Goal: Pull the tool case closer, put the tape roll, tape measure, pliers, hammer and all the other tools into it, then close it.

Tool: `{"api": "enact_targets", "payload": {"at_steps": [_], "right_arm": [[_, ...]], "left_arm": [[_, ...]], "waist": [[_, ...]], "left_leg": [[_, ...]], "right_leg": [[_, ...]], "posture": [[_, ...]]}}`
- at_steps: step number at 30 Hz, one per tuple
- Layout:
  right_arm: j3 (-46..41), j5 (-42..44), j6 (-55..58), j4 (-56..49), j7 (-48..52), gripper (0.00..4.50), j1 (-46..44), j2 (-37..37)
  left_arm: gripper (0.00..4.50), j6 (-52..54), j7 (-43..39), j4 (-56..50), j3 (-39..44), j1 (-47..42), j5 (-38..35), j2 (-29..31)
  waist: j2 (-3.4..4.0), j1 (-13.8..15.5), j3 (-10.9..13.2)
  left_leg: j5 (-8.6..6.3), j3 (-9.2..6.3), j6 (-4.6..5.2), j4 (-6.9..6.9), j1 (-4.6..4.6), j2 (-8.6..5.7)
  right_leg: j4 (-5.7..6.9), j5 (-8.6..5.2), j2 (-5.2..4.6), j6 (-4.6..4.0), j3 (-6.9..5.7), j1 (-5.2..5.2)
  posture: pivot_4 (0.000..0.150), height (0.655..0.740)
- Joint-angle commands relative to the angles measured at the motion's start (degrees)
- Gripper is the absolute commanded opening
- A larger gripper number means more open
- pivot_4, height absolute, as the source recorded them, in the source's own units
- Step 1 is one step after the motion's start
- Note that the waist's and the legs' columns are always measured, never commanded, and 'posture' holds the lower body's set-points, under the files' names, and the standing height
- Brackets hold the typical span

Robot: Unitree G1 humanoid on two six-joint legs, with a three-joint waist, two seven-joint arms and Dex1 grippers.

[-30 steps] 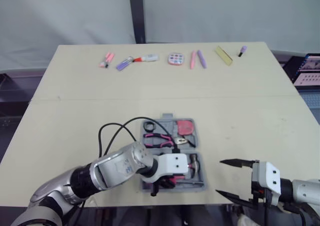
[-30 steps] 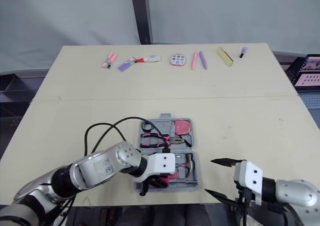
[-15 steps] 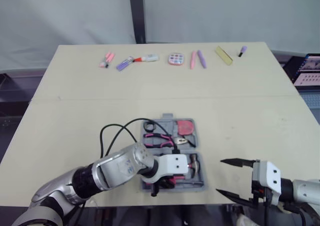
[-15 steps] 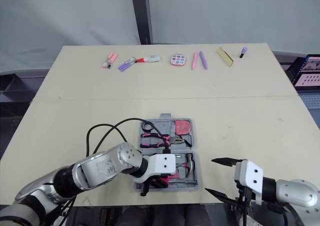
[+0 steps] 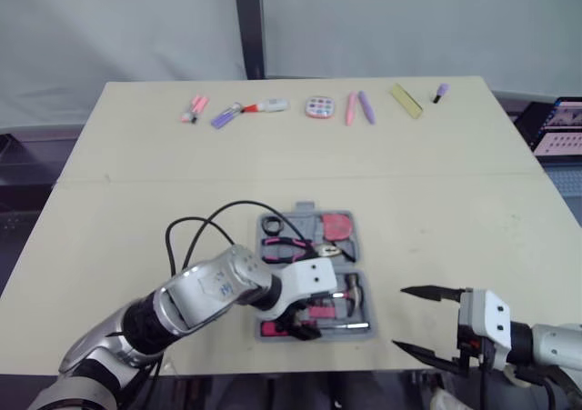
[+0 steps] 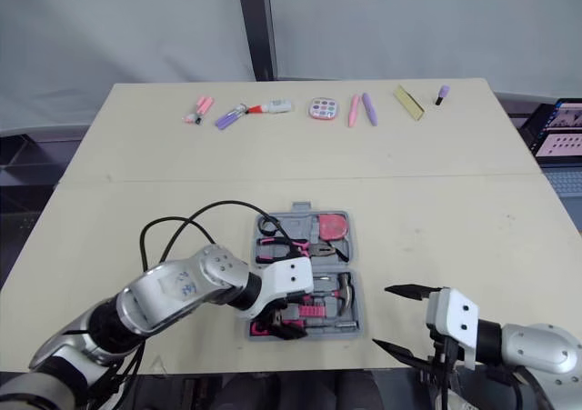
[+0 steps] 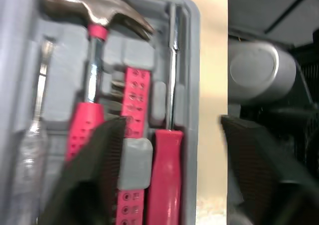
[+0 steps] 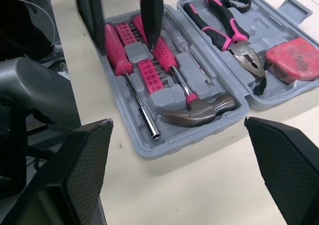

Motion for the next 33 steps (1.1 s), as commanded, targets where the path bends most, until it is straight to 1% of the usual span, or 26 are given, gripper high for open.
{"api": "enact_targets", "payload": {"at_steps": [1,2,3,4,6,9,10,13,20,28,33], "right_arm": [[-1.2,0.9,-0.3,-1.5,-0.6,4.5,-0.1,0.5],[-1.2,1.0,-0.3,-1.6,-0.6,4.5,-0.1,0.5],[-1.2,1.0,-0.2,-1.6,-0.7,4.5,-0.2,0.6],[-1.2,1.1,-0.2,-1.7,-0.8,4.5,-0.3,0.6],[-1.1,1.1,-0.1,-1.6,-1.0,4.5,-0.5,0.7],[-0.9,0.9,-0.2,-1.3,-1.3,4.5,-0.9,0.8],[-0.8,0.9,-0.2,-1.2,-1.4,4.5,-1.1,0.9],[-0.8,0.8,-0.2,-1.0,-1.4,4.5,-1.5,1.0],[-1.2,0.9,-0.1,-0.7,-1.4,4.5,-1.9,0.8],[-1.7,0.8,-0.1,-0.7,-1.5,4.5,-1.9,0.6],[-1.8,0.8,0.1,-1.1,-1.8,4.5,-1.6,0.8]], "left_arm": [[0.86,-8.6,-0.7,-2.2,3.5,4.4,0.1,2.5],[0.35,-13.3,-1.8,-2.3,4.8,6.8,0.4,3.9],[0.07,-15.8,-2.6,-2.1,6.5,9.4,-0.1,4.9],[0.07,-21.8,-4.7,-1.7,7.9,12.3,-0.1,6.3],[0.07,-29.7,-7.8,-0.9,10.0,16.6,-0.4,7.9],[0.07,-39.4,-10.0,0.9,14.7,22.6,-1.6,6.9],[0.07,-44.6,-10.8,2.1,14.8,23.8,0.3,7.1],[0.07,-53.1,-10.0,6.8,14.4,26.0,5.1,6.2],[0.07,-62.0,-10.8,13.0,13.4,28.6,8.8,3.4],[0.07,-66.7,-12.7,17.5,12.6,29.6,11.6,2.6],[0.07,-67.0,-13.6,18.3,12.5,29.9,12.4,2.0]], "waist": [[0.0,-0.1,0.0],[0.01,-0.1,0.0],[0.03,-0.1,0.0],[0.04,-0.2,0.0],[0.05,-0.1,0.0],[0.05,0.1,0.0],[0.05,0.2,0.0],[0.08,0.3,0.0],[0.09,0.0,-0.1],[0.12,0.0,-0.1],[0.12,0.0,-0.1]], "left_leg": [[0.0,0.0,0.0,-0.01,0.01,0.0],[0.0,0.0,0.0,-0.01,0.01,0.02],[0.0,0.0,0.0,-0.02,0.01,0.04],[0.0,0.01,0.0,-0.04,0.01,0.07],[0.0,0.05,-0.01,-0.06,0.0,0.1],[0.0,0.07,-0.01,-0.05,-0.02,0.05],[0.0,0.04,0.0,-0.02,-0.02,0.03],[0.0,0.04,0.0,-0.03,-0.03,0.0],[-0.01,0.07,0.02,-0.06,-0.01,0.02],[-0.02,0.07,0.02,-0.06,0.0,0.02],[-0.02,0.06,0.03,-0.06,0.0,0.01]], "right_leg": [[0.0,0.0,0.0,0.0,0.0,0.0],[0.01,0.0,0.0,0.0,0.0,-0.02],[0.02,0.0,0.01,0.0,0.0,-0.05],[0.01,-0.01,0.01,-0.01,0.0,-0.07],[0.01,-0.02,0.0,-0.03,0.01,-0.13],[-0.05,-0.02,-0.08,-0.03,0.01,-0.11],[-0.06,-0.02,-0.1,-0.03,0.0,-0.11],[-0.31,-0.02,-0.09,-0.03,0.0,-0.09],[-0.04,-0.01,-0.06,-0.02,-0.01,-0.09],[-0.01,-0.01,-0.06,-0.02,-0.02,-0.09],[0.0,-0.01,-0.07,-0.01,-0.03,-0.09]], "posture": [[0.15,0.74],[0.15,0.74],[0.15,0.74],[0.15,0.74],[0.15,0.74],[0.15,0.74],[0.15,0.74],[0.15,0.74],[0.15,0.74],[0.15,0.74],[0.15,0.74]]}}
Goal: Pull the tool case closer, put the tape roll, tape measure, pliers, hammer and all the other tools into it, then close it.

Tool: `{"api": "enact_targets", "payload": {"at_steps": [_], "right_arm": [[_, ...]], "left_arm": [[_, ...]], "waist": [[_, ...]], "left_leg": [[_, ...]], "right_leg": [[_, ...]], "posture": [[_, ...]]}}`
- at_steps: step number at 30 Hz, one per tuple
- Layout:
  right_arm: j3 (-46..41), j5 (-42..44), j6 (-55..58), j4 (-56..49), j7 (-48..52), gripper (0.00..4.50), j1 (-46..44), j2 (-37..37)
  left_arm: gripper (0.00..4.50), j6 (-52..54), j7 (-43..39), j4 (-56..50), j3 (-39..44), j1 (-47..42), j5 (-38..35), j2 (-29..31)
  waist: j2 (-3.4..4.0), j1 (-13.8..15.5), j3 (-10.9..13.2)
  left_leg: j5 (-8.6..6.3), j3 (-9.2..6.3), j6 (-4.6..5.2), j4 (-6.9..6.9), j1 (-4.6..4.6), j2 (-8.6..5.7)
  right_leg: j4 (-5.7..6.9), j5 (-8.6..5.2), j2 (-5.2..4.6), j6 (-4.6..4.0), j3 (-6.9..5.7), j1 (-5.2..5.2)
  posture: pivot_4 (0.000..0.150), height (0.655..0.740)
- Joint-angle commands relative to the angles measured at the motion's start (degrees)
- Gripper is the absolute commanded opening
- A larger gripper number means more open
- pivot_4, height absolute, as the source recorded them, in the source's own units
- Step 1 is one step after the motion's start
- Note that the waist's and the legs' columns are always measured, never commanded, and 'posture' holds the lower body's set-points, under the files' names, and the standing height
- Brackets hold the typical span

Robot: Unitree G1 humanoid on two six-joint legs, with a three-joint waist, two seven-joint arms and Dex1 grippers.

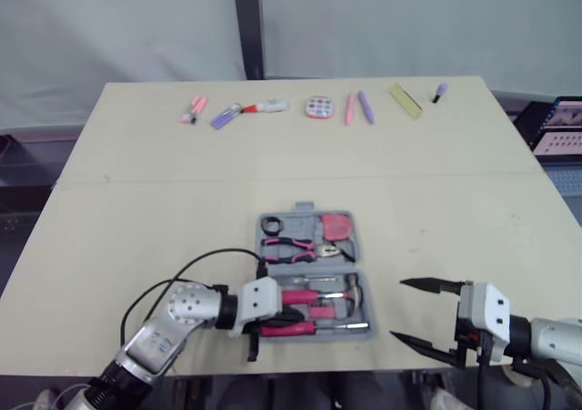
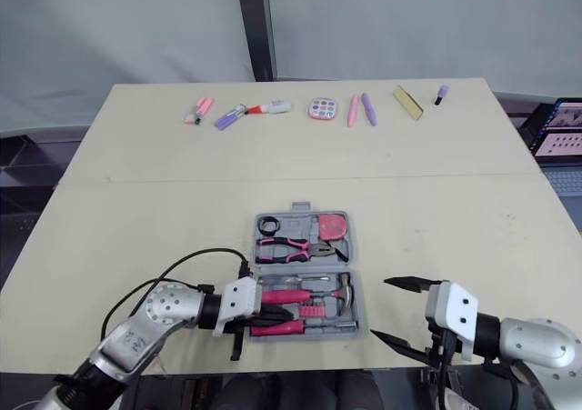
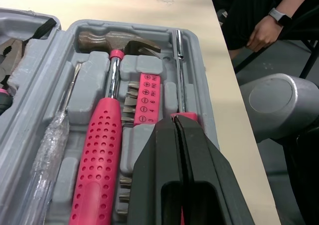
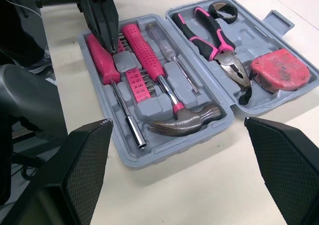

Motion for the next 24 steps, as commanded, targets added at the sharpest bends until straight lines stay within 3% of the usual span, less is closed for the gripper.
{"api": "enact_targets", "payload": {"at_steps": [1,24], "right_arm": [[-2.0,0.6,-0.1,-1.3,-0.8,4.5,0.4,0.2],[-3.1,0.7,0.1,-2.4,-2.2,4.5,1.9,0.2]], "left_arm": [[0.07,-1.3,-1.2,0.1,-0.8,0.4,0.6,-0.5],[0.07,-1.9,-3.3,5.9,-2.3,-0.2,4.5,-2.3]], "waist": [[0.0,0.0,0.0],[0.11,0.0,-0.1]], "left_leg": [[0.0,0.0,0.0,0.0,0.0,0.0],[-0.01,0.0,0.01,0.0,0.02,-0.01]], "right_leg": [[0.0,0.0,0.0,0.0,0.0,0.0],[0.02,0.0,0.0,0.0,0.0,0.0]], "posture": [[0.15,0.74],[0.15,0.74]]}}
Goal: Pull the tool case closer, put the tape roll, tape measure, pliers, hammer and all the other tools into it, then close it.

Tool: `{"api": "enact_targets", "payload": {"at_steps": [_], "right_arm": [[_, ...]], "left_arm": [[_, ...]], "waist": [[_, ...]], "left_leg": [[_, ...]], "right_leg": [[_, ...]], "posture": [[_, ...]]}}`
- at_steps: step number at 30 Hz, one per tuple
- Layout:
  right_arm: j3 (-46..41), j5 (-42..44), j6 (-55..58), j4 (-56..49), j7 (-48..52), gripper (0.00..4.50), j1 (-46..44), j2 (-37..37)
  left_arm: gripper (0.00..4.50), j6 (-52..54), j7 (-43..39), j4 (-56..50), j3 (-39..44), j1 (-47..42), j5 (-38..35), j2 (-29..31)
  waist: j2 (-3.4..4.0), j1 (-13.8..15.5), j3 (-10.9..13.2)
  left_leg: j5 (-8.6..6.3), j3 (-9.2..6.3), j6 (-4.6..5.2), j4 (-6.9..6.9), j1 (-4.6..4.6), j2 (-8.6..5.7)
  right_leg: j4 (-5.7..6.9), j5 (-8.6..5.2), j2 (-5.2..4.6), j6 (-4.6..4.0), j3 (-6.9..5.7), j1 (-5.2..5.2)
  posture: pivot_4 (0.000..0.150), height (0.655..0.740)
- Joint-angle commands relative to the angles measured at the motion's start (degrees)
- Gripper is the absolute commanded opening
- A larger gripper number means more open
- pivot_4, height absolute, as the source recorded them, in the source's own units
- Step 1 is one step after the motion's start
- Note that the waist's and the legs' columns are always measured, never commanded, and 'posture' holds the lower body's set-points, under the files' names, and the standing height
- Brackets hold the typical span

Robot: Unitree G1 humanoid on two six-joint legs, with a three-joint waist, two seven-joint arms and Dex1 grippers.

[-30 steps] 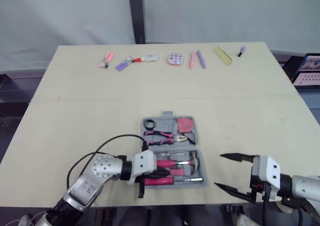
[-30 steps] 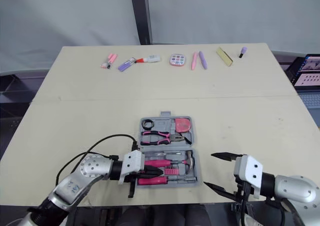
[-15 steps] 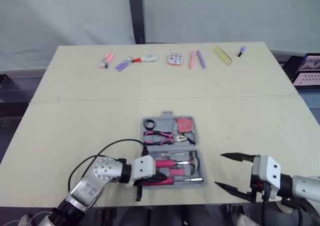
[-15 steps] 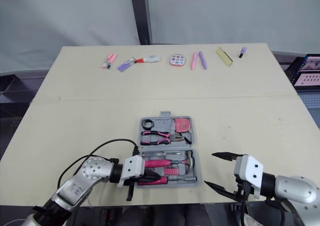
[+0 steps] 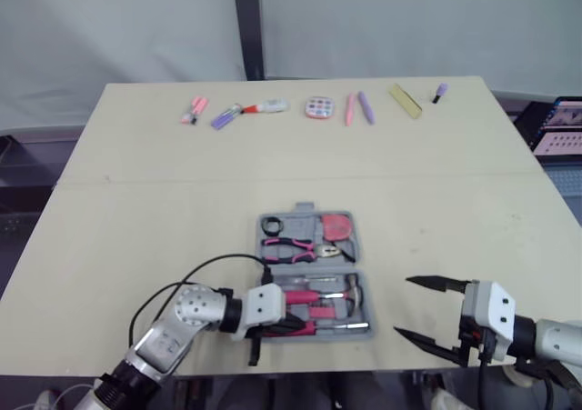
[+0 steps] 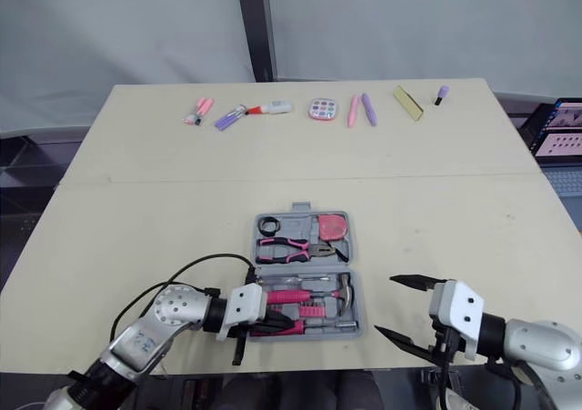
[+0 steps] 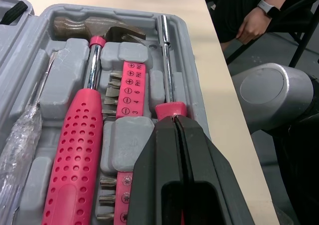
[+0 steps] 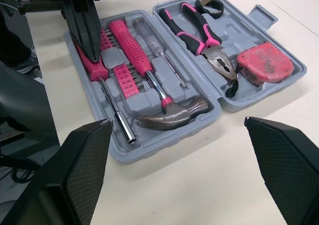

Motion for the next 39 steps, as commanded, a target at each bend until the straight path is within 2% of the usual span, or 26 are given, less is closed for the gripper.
{"api": "enact_targets", "payload": {"at_steps": [1,23,32,39], "right_arm": [[-1.5,0.8,0.1,-2.4,-0.4,4.5,0.6,0.2],[-2.9,1.1,0.8,-4.4,-1.0,4.5,2.7,0.6],[-2.7,2.2,1.2,-4.9,-0.3,4.5,2.7,0.4],[-2.1,2.4,1.3,-5.1,0.4,4.5,2.2,0.2]], "left_arm": [[0.07,0.1,-0.4,1.6,-1.3,0.5,1.5,-0.1],[0.07,0.1,0.5,5.3,-4.4,2.1,5.7,0.2],[0.07,-2.4,0.9,10.5,-5.7,2.7,6.8,0.1],[0.07,-4.1,0.9,13.4,-6.4,2.0,7.6,0.1]], "waist": [[0.02,0.0,0.0],[0.36,0.0,-0.5],[0.61,0.0,-0.7],[0.83,0.0,-1.0]], "left_leg": [[0.0,0.0,0.0,0.0,0.0,0.0],[-0.05,-0.02,0.09,0.0,0.12,-0.01],[-0.07,0.1,0.13,-0.46,0.9,0.02],[-0.09,0.05,0.16,-0.53,1.15,0.06]], "right_leg": [[0.0,0.0,0.0,0.0,0.0,0.0],[-0.03,0.0,-0.01,0.0,0.0,0.13],[-0.56,0.0,-0.01,0.0,0.1,0.77],[-0.76,0.0,0.0,0.0,0.08,1.08]], "posture": [[0.15,0.74],[0.15,0.74],[0.15,0.74],[0.15,0.74]]}}
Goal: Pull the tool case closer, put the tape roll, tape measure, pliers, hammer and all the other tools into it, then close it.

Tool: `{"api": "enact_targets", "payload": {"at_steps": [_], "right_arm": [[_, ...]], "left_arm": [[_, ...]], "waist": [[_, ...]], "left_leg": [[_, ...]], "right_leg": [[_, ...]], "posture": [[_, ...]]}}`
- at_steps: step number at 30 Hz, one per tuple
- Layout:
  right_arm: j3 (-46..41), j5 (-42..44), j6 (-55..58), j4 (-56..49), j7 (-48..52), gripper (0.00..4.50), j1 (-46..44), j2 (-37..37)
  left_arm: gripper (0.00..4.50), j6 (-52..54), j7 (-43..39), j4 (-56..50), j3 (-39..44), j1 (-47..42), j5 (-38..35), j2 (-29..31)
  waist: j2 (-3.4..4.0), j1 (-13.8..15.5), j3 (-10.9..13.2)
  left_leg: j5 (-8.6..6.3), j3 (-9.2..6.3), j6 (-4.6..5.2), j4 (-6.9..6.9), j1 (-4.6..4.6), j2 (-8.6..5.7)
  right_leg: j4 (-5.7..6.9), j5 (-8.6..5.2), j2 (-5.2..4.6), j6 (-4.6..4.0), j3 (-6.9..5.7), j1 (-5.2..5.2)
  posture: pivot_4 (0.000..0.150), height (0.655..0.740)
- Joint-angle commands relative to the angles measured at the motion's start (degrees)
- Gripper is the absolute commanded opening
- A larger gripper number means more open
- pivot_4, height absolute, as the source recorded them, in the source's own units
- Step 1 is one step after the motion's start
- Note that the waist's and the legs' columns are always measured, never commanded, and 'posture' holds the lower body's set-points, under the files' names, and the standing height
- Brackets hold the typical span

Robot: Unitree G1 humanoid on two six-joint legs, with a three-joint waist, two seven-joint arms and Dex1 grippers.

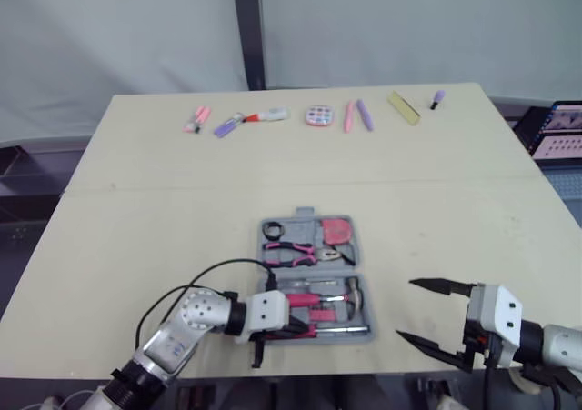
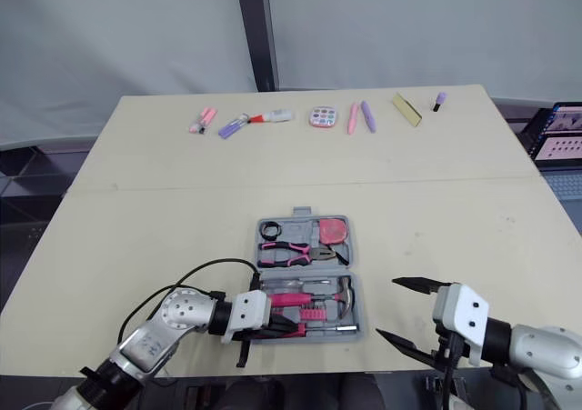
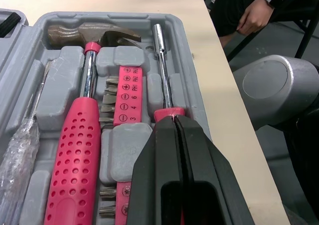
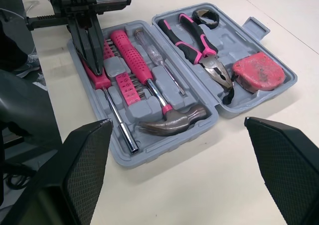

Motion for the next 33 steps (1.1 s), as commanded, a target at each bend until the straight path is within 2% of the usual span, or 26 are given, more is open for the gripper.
{"api": "enact_targets", "payload": {"at_steps": [1,6,10,15,20,24,32,33], "right_arm": [[-0.2,1.4,0.0,-1.8,0.6,4.5,-0.2,0.1],[0.1,1.2,-0.1,-1.5,0.6,4.5,-0.5,0.3],[-0.1,1.4,0.4,-0.7,0.1,4.5,-1.8,0.3],[-1.0,1.8,3.7,-0.8,-1.7,4.5,-3.2,0.2],[0.8,0.7,8.4,-2.0,-5.6,4.5,-4.8,1.1],[3.3,-1.3,12.4,-2.4,-8.9,4.5,-3.7,2.0],[4.5,-1.5,17.1,-4.7,-14.8,4.5,-1.6,6.3],[4.5,-1.5,17.1,-4.9,-15.2,3.96,-1.1,6.7]], "left_arm": [[0.07,2.3,0.1,7.6,-3.4,2.3,5.7,1.1],[0.07,2.3,0.5,7.1,-2.4,2.5,4.2,0.6],[0.07,11.7,1.9,-2.0,8.2,2.9,-9.0,-1.2],[0.07,25.5,4.7,-14.2,21.3,3.0,-21.4,1.2],[0.07,24.6,6.9,-16.4,26.4,6.9,-20.3,3.1],[0.07,22.5,13.1,-16.7,31.4,11.1,-18.6,1.8],[0.07,19.5,19.1,-19.7,37.9,20.7,-18.4,-1.5],[0.0,19.3,19.6,-20.1,38.4,21.6,-18.4,-1.8]], "waist": [[0.06,0.0,-0.2],[0.11,0.0,-0.3],[0.05,-0.1,-0.3],[-0.32,-0.1,0.1],[-0.33,-0.2,0.1],[-0.49,-0.2,0.3],[-0.58,-0.1,0.4],[-0.58,-0.1,0.5]], "left_leg": [[0.0,-0.01,0.0,-0.01,0.01,0.0],[-0.01,-0.05,0.02,-0.02,0.07,0.0],[-0.01,-0.06,0.02,-0.02,0.05,0.01],[0.01,-0.11,-0.03,0.04,-0.37,0.12],[0.01,0.03,-0.02,0.02,-0.51,0.01],[0.01,0.06,-0.03,0.01,-0.53,0.05],[0.0,0.07,-0.06,0.01,-0.55,0.03],[0.0,0.07,-0.06,0.01,-0.56,0.05]], "right_leg": [[-0.03,0.0,0.0,0.0,0.0,0.03],[-0.14,0.0,0.0,0.0,-0.01,0.17],[-0.17,0.0,0.0,0.0,0.0,0.16],[0.08,-0.02,0.03,-0.05,0.21,-0.36],[0.2,-0.02,-0.01,-0.04,0.11,-0.67],[0.14,-0.02,0.01,-0.04,0.12,-0.68],[0.09,-0.02,-0.01,-0.04,0.15,-0.68],[0.08,-0.02,-0.01,-0.04,0.16,-0.68]], "posture": [[0.15,0.74],[0.15,0.74],[0.15,0.74],[0.15,0.74],[0.15,0.74],[0.15,0.74],[0.15,0.74],[0.15,0.74]]}}
